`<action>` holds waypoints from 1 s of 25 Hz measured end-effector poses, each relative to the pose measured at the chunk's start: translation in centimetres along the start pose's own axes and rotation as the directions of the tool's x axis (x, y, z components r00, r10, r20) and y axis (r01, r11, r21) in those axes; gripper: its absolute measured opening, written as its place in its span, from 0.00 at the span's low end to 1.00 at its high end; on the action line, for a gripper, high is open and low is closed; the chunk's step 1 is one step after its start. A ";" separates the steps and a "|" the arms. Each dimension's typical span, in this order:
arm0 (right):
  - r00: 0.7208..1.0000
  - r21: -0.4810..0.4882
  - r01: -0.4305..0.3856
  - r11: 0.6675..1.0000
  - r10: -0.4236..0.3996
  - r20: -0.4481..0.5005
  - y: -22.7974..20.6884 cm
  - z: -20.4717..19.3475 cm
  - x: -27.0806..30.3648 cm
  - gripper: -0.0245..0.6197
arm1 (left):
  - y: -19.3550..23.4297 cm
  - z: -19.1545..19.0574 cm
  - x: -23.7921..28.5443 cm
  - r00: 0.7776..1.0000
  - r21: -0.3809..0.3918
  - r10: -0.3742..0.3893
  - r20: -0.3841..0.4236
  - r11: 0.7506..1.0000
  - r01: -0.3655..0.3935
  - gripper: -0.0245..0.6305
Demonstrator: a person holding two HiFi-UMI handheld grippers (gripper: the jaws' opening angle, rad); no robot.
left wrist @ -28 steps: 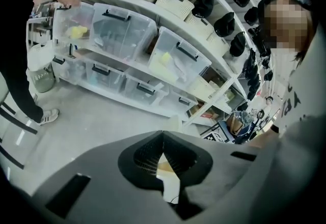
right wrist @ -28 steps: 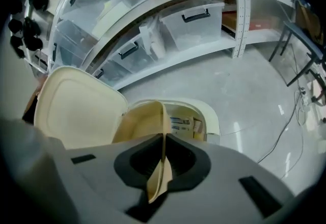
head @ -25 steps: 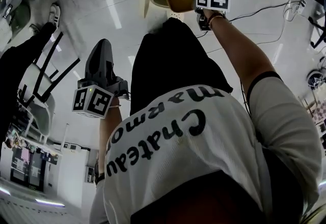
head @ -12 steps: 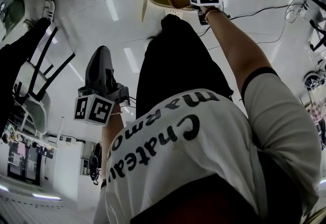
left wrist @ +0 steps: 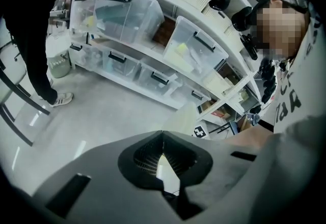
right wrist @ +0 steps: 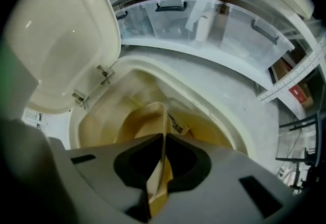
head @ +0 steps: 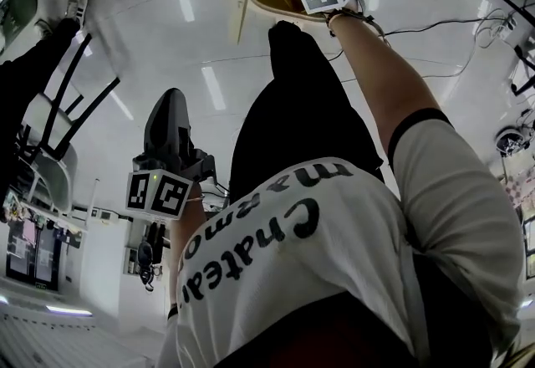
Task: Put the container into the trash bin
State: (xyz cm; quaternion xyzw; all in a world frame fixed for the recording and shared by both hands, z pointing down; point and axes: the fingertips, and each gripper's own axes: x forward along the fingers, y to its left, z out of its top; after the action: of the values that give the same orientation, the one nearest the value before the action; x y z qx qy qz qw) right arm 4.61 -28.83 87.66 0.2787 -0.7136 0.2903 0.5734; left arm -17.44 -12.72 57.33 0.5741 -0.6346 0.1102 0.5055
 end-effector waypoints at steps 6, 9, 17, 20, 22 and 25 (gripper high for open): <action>0.996 -0.039 0.023 0.999 -0.026 -0.082 0.1 -1.2 2.4 0.10 | -0.3 -0.2 -0.1 1.000 0.015 0.002 -0.013 1.000 -0.002 0.07; 0.995 -0.046 0.012 0.999 -0.017 -0.102 0.7 -1.6 2.5 0.10 | 0.1 0.1 -0.4 1.000 0.021 0.011 0.001 1.000 -0.011 0.07; 0.998 -0.018 0.031 0.999 -0.032 -0.047 1.2 -1.4 2.5 0.12 | 0.1 0.6 -0.5 1.000 0.040 0.007 0.019 0.999 -0.008 0.07; 0.999 0.011 0.009 1.000 -0.008 -0.032 1.7 -1.3 1.0 0.28 | -0.6 1.3 -0.7 0.999 0.070 -0.013 0.034 0.997 0.010 0.07; 1.000 0.029 0.007 1.000 -0.006 -0.012 1.8 -1.2 -0.6 0.28 | -1.0 1.9 -1.2 0.998 0.078 -0.025 0.055 0.997 0.021 0.07; 0.999 0.057 0.022 0.998 -0.025 0.042 1.4 -0.5 -3.8 0.28 | -1.9 3.4 -1.7 0.992 0.104 -0.069 0.103 0.993 0.059 0.07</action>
State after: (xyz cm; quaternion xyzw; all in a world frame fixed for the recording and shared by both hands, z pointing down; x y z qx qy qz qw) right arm 4.67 -27.28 83.87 0.3093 -0.7138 0.2976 0.5533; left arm -17.83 -14.67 53.58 0.6241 -0.6355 0.0951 0.4445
